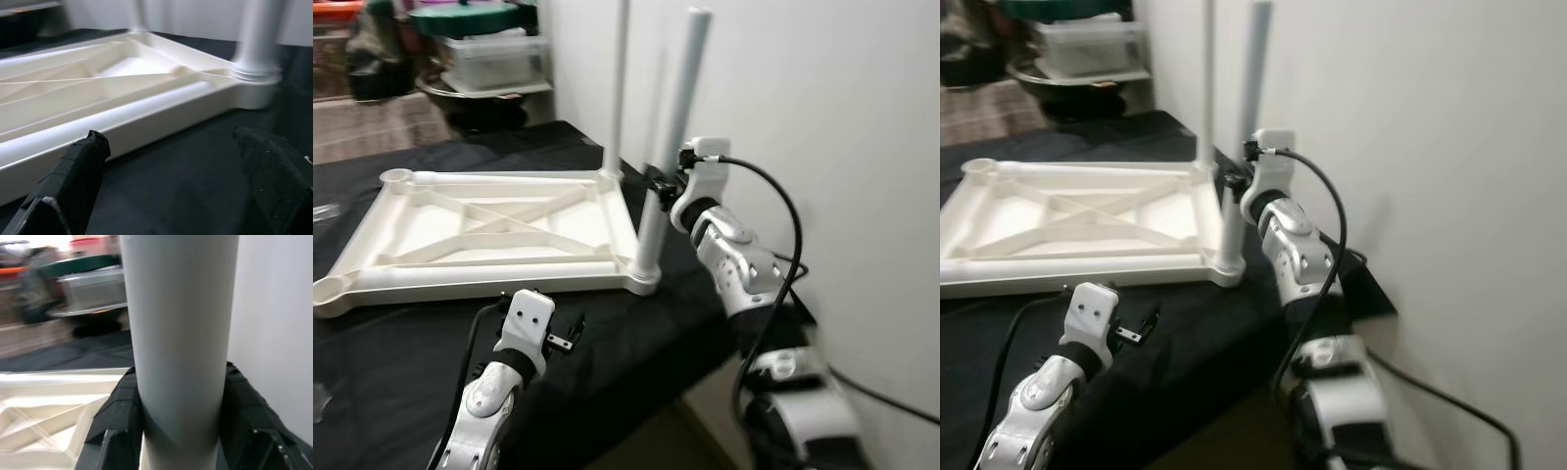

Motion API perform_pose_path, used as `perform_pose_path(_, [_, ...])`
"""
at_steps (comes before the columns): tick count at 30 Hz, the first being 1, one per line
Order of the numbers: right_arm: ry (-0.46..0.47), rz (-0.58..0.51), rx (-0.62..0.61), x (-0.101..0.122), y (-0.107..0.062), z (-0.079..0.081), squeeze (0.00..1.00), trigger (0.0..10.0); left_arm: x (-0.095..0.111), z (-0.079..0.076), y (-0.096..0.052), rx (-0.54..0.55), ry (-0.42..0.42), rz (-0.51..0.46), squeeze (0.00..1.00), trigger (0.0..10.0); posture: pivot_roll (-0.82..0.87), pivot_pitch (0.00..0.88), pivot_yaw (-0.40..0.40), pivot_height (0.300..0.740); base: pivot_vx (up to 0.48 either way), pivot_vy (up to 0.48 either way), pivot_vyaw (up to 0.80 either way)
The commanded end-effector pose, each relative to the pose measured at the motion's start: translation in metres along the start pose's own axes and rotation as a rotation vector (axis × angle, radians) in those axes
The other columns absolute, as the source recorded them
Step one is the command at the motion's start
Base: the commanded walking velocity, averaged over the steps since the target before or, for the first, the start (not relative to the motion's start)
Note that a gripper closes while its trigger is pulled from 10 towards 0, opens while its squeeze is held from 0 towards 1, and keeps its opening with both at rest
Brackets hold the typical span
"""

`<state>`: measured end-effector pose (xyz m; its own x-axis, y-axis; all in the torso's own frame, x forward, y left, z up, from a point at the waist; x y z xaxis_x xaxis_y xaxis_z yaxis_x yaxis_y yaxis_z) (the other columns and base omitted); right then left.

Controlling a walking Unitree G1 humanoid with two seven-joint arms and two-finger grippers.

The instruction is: Building children table

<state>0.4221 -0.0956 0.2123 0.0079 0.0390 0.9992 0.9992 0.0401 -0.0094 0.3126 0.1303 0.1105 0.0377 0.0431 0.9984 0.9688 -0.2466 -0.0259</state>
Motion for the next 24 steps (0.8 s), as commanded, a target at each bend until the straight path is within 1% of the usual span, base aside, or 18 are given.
perform_pose_path(1, [0.018,0.253,-0.109,-0.062,-0.014,-0.015,0.0,0.0,-0.006,-0.001,0.001,-0.005,0.006,0.023,0.0,10.0,0.11,0.0,-0.09,0.74,0.0,0.0,0.0])
perform_pose_path(3, [0.007,0.252,-0.025,-0.062,-0.021,0.007,0.0,0.0,-0.006,-0.003,0.001,-0.014,0.007,0.025,0.0,10.0,0.1,0.0,-0.09,0.74,0.0,0.0,0.0])
perform_pose_path(4, [0.026,0.234,0.064,-0.058,-0.021,0.021,0.0,10.0,-0.006,-0.003,0.002,-0.016,0.008,0.025,0.0,10.0,0.1,0.0,-0.088,0.74,0.0,0.0,0.0])
perform_pose_path(5, [0.026,0.234,0.064,-0.058,-0.021,0.021,0.0,10.0,-0.006,-0.003,0.002,-0.016,0.008,0.025,0.0,10.0,0.1,0.0,-0.088,0.74,0.0,0.0,0.0])
perform_pose_path(6, [0.053,0.166,0.138,-0.048,-0.022,0.03,0.0,10.0,-0.006,-0.003,0.002,-0.017,0.009,0.024,0.0,10.0,0.1,0.0,-0.088,0.74,0.0,0.0,0.0])
perform_pose_path(7, [0.078,0.128,0.196,-0.039,-0.021,0.032,1.0,10.0,-0.005,-0.002,0.003,-0.016,0.009,0.023,0.0,10.0,0.1,0.0,-0.09,0.74,0.0,0.0,0.0])
perform_pose_path(10, [0.103,0.089,0.265,-0.029,-0.02,0.034,1.0,10.0,-0.005,-0.002,0.003,-0.015,0.008,0.021,0.0,10.0,0.1,0.0,-0.09,0.74,0.0,0.0,0.0])
perform_pose_path(11, [0.138,0.043,0.4,-0.015,-0.02,0.04,1.0,10.0,-0.004,-0.002,0.003,-0.014,0.007,0.02,0.0,10.0,0.09,0.0,-0.086,0.74,0.0,0.0,0.0])
perform_pose_path(12, [0.149,0.002,0.509,-0.001,-0.023,0.045,0.58,10.0,-0.005,-0.002,0.003,-0.014,0.007,0.02,0.0,10.0,0.09,0.0,-0.086,0.74,0.0,0.0,0.0])
perform_pose_path(13, [0.151,-0.027,0.578,0.009,-0.027,0.048,0.58,10.0,-0.005,-0.002,0.003,-0.015,0.007,0.02,0.0,10.0,0.09,0.0,-0.086,0.74,0.0,0.0,0.0])
perform_pose_path(14, [0.151,-0.027,0.578,0.009,-0.027,0.048,0.58,10.0,-0.005,-0.002,0.003,-0.015,0.007,0.02,0.0,10.0,0.09,0.0,-0.086,0.74,0.0,0.0,0.0])
perform_pose_path(15, [0.089,-0.109,0.718,0.024,-0.034,0.041,0.0,10.0,-0.006,-0.004,0.003,-0.019,0.007,0.022,0.0,10.0,0.09,0.0,-0.086,0.74,0.0,0.0,0.0])
perform_pose_path(16, [0.037,-0.153,0.793,0.033,-0.041,0.035,0.0,10.0,-0.006,-0.004,0.004,-0.022,0.007,0.023,0.0,10.0,0.09,0.0,-0.086,0.74,0.0,0.0,0.0])
perform_pose_path(17, [0.037,-0.153,0.793,0.033,-0.041,0.035,0.0,10.0,-0.006,-0.004,0.004,-0.022,0.007,0.023,0.0,10.0,0.09,0.0,-0.086,0.74,0.0,0.0,0.0])
perform_pose_path(19, [-0.089,-0.195,0.912,0.039,-0.052,0.027,0.0,10.0,-0.006,-0.004,0.004,-0.022,0.006,0.022,0.0,10.0,0.09,0.0,-0.089,0.74,0.0,0.0,0.0])
perform_pose_path(21, [-0.089,-0.195,0.912,0.039,-0.052,0.027,0.0,10.0,-0.006,-0.004,0.004,-0.022,0.006,0.022,0.0,10.0,0.09,0.0,-0.089,0.74,0.0,0.0,0.0])
perform_pose_path(22, [-0.127,-0.187,0.933,0.036,-0.052,0.028,0.0,10.0,-0.006,-0.004,0.004,-0.021,0.006,0.021,0.0,10.0,0.09,0.0,-0.089,0.74,0.0,0.0,0.0])
perform_pose_path(24, [-0.141,-0.161,0.95,0.028,-0.05,0.032,0.0,10.0,-0.006,-0.004,0.004,-0.022,0.006,0.022,0.0,10.0,0.1,0.0,-0.092,0.74,0.0,0.0,0.0])
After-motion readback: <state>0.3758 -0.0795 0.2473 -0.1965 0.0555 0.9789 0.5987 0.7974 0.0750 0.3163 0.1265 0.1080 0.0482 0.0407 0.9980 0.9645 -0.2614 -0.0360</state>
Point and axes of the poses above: a point about 5 cm out from each wrist's last joint towards the gripper, its own y axis pointing out of the wrist towards the gripper, its own x axis along the axis of the wrist's last joint, z = x × y, the point moved 5 cm from there along y, pointing out of the wrist towards the gripper, and after that the axes turned 12 degrees about -y, right-handed, at the moved point
